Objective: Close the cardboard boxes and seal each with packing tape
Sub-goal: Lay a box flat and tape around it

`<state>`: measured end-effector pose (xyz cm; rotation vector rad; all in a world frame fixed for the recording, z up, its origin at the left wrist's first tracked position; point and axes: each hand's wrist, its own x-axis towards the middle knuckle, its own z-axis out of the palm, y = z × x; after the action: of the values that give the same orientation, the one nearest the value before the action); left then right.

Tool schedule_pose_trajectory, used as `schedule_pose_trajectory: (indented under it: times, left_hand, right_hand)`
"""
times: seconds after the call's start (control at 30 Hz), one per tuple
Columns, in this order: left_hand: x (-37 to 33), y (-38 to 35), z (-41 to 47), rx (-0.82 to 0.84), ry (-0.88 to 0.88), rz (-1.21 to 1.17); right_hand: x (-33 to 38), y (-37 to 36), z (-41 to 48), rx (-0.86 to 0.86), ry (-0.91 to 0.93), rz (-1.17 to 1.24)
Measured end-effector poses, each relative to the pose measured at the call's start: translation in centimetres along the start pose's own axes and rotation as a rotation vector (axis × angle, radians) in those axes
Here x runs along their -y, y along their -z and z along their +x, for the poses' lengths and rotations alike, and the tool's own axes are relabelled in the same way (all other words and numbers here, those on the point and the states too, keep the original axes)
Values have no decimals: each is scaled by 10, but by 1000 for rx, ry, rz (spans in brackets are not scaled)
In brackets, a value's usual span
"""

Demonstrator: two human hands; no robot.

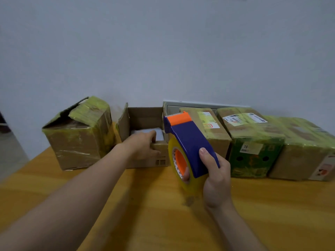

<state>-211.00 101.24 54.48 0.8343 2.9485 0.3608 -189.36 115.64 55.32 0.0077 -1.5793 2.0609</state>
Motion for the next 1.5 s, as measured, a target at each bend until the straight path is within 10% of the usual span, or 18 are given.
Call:
schedule_pose_trajectory:
  times: [0.7, 0.97, 1.17, 1.5]
  left_hand:
    - [-134, 47, -189, 311, -122, 316]
    - [-119, 116, -175, -185, -35, 217]
    - [-81, 91, -155, 187, 269, 173]
    - [-88, 71, -154, 214, 218, 300]
  right_hand:
    - [98, 29, -66, -260, 205, 0]
    - [110, 40, -72, -132, 46, -21]
    - [124, 35, -69, -107, 16, 38]
    - [114, 21, -49, -386, 93, 141]
